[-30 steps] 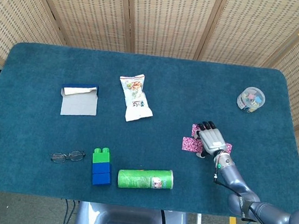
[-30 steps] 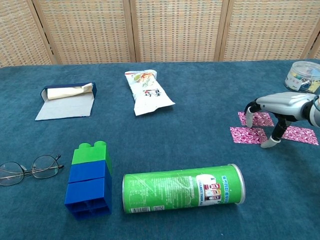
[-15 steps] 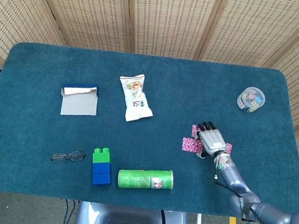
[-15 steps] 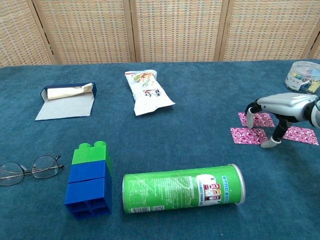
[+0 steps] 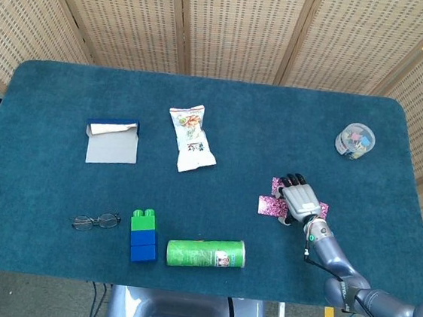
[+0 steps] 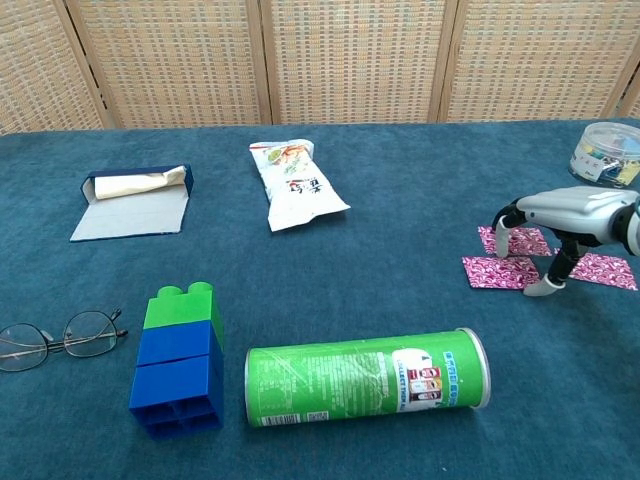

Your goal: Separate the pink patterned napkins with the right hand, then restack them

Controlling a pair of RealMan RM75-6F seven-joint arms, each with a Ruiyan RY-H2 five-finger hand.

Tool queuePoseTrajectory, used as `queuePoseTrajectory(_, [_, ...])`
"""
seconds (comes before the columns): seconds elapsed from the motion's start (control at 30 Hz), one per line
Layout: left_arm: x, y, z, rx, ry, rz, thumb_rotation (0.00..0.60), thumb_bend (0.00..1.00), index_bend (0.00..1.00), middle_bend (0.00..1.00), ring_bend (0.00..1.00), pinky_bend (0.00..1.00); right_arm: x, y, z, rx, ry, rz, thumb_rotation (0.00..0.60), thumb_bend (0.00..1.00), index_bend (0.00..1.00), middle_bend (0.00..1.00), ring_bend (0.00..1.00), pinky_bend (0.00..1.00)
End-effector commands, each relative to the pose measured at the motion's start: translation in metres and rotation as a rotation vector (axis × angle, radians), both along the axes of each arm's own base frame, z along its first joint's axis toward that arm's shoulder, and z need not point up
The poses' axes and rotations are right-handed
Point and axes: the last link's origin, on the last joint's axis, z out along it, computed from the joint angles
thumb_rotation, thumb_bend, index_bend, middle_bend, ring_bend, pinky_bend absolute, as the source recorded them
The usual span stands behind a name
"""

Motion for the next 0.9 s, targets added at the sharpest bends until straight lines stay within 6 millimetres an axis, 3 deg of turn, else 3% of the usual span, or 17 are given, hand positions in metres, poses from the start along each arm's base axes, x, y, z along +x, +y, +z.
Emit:
queuePoseTrajectory(0.03, [0.000,0.000,0.000,0.001,-0.001,0.001,0.600,0.05,0.12,0.00,0.00,0.00,0.001,0.000,0.003,-0.003,0.002,0.009,0.600,0.31,0.41,0.16,0.00,0.02])
queuePoseTrajectory(0.53, [0.000,-0.001,0.000,0.001,-0.004,-0.004,0.600,0.05,0.12,0.00,0.00,0.00,0.011,-0.003,0.025,-0.041,-0.005,0.043,0.600,0.31,0.41,0.16,0.00,0.02])
queuePoseTrajectory(0.9, [0.001,-0.001,0.001,0.000,-0.004,-0.010,0.600,0.05,0.12,0.00,0.00,0.00,-0.015,-0.001,0.055,-0.105,0.025,-0.012,0.600,0.31,0.41,0.16,0.00,0.01])
